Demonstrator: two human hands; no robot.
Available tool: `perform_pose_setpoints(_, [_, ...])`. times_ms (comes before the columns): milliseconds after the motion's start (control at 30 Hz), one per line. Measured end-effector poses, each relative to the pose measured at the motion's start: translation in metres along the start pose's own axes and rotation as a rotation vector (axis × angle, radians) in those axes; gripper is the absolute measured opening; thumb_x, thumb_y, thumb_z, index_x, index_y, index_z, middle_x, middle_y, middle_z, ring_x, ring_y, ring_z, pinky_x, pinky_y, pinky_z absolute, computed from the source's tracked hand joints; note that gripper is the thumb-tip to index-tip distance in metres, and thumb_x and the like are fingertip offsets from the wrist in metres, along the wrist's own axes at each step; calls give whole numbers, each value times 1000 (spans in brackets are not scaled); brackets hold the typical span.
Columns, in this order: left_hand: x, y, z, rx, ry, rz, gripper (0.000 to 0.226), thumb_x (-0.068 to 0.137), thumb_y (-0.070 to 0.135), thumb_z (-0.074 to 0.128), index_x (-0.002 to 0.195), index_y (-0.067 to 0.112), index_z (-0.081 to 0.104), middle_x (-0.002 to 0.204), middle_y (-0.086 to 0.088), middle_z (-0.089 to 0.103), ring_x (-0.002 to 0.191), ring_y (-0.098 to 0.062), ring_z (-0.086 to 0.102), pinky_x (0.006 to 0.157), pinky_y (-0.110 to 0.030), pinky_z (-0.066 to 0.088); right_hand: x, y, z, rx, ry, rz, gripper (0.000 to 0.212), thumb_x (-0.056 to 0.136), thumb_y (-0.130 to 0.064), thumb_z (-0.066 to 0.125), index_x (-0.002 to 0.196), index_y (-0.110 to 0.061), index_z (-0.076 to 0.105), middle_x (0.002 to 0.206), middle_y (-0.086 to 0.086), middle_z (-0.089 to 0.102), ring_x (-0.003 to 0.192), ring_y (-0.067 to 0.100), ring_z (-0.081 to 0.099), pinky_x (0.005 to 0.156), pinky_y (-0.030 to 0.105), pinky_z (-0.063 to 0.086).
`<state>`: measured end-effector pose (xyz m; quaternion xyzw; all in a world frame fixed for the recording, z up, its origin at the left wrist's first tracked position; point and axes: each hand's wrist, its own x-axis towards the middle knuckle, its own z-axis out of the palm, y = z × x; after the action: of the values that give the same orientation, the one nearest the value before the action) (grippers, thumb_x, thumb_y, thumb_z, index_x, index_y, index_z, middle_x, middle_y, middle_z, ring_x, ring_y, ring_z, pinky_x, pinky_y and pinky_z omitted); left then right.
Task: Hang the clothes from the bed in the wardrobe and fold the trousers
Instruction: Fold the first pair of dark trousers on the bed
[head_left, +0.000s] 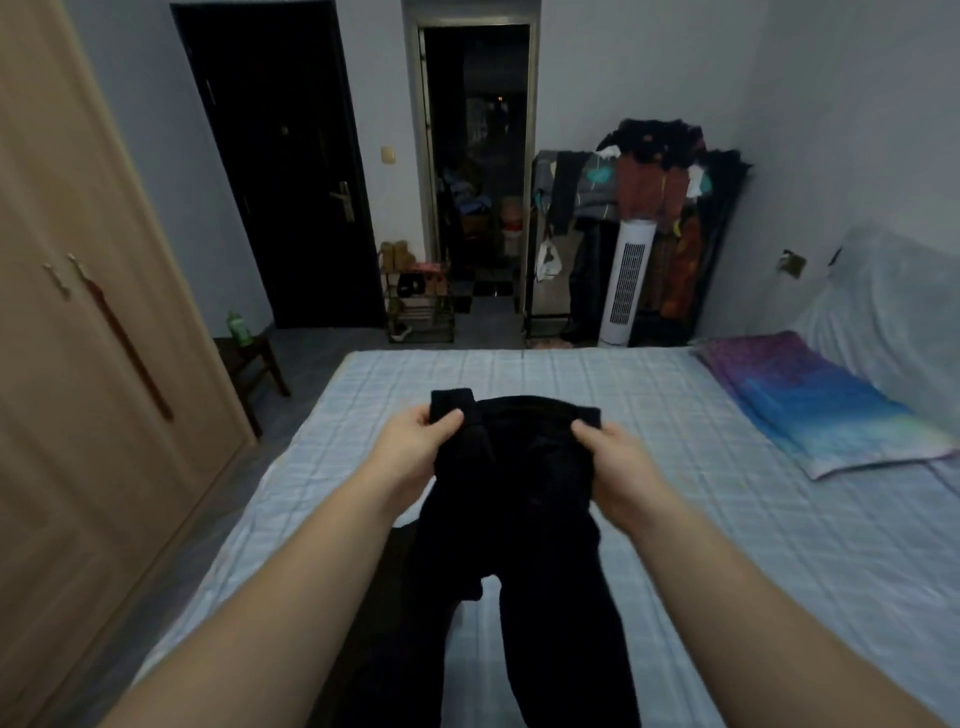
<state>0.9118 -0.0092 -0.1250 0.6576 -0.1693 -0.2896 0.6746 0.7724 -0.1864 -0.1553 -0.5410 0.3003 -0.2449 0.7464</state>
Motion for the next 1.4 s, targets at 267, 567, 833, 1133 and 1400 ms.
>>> perform_pose_setpoints(267, [-28,-60,39,-20,-3,43,19,99,9,58,111,9,73,104,-15,76,98,-29,74,94,-46,56,-54,48,35,-122,40,-157,22,103,-16,51,106,-19,72,96,3,78,94,21,74,83,37,59])
perform_pose_setpoints(567, [-57,-114,43,101,-45,113,60,85,9,77,138,27,57,120,12,71,114,-3,65,100,-26,52,-79,95,23,26,-283,-22,43,104,-39,41,143,-26,51,134,-10,65,126,4,58,97,19,49])
perform_pose_setpoints(833, [-44,-110,18,118,104,245,23,95,1,61,104,20,69,99,6,74,99,-9,69,88,-24,53,-56,92,-6,-179,-94,-216,27,97,-26,51,106,-22,76,115,-5,72,112,14,65,91,33,55])
perform_pose_setpoints(1133, [-49,-119,-39,-100,-305,111,24,81,2,60,94,16,74,100,-7,68,96,-23,66,85,-32,51,-52,75,-30,-763,-392,-381,78,91,0,57,133,-63,41,143,-30,41,133,-7,40,107,15,37])
perform_pose_setpoints(1400, [-64,-117,-54,-84,-410,37,25,64,11,73,89,12,76,94,-11,69,93,-26,65,85,-34,52,-56,86,-37,-1048,-573,-377,51,89,-10,66,128,-41,55,131,-27,51,125,-5,48,106,22,40])
